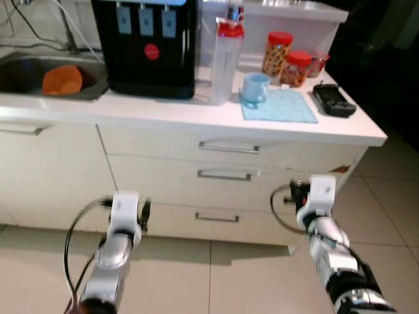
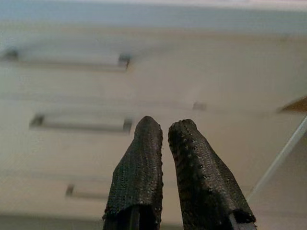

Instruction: Kitchen organization

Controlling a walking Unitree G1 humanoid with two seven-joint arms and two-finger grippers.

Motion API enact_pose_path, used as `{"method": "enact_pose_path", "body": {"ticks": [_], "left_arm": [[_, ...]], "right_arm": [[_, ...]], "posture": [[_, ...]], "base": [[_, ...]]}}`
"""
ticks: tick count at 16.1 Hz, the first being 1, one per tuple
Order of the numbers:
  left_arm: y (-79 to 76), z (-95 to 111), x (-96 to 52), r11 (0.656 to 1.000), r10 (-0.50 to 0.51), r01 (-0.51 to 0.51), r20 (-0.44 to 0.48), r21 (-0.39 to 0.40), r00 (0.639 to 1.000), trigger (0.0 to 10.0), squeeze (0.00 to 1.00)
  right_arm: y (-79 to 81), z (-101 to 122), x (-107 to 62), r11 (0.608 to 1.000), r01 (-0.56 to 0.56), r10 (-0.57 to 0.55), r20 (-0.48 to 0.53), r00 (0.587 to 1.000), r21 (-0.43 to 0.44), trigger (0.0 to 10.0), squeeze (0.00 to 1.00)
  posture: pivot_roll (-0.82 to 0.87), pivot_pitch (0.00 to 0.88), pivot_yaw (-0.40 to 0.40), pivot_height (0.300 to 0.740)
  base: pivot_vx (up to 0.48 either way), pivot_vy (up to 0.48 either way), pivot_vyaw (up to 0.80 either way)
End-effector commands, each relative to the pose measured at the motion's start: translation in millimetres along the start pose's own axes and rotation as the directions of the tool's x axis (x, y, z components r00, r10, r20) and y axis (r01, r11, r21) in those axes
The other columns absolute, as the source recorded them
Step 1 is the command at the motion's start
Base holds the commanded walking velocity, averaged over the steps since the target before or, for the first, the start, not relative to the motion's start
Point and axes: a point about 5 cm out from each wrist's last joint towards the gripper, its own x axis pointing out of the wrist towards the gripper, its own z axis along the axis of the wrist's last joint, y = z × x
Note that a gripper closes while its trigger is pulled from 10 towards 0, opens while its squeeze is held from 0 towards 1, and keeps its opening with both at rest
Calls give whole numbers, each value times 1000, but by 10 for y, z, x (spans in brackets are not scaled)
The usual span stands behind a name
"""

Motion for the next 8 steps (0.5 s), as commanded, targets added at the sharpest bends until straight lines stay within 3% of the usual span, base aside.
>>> {"method": "enact_pose_path", "body": {"ticks": [1, 2, 3, 8], "left_arm": [[-3, -143, -20, 999, -26, 27, -60, 22, 998, 10000, 0], [-4, -169, -20, 999, -30, 31, -72, 21, 997, 10000, 0], [-9, -480, -113, 998, -32, 42, -194, 46, 980, 10000, 0], [-83, -1161, -538, 999, -39, 49, -462, 9, 886, 10000, 0]], "right_arm": [[-39, -198, -83, 1000, 3, -4, -82, 997, -20, 10000, 0], [-45, -252, -107, 1000, 5, -7, -105, 994, -21, 10000, 0], [-50, -428, -196, 1000, -3, -2, -177, 984, -29, 10000, 0], [-111, -1045, -645, 1000, 10, -14, -440, 898, -11, 10000, 0]], "posture": [[63, 0, -41, 740], [63, 0, -41, 740], [63, 0, -40, 740], [64, 0, -40, 740]], "base": [[0, 0, 0], [0, 0, 0], [0, 0, 0], [0, 0, 0]]}}
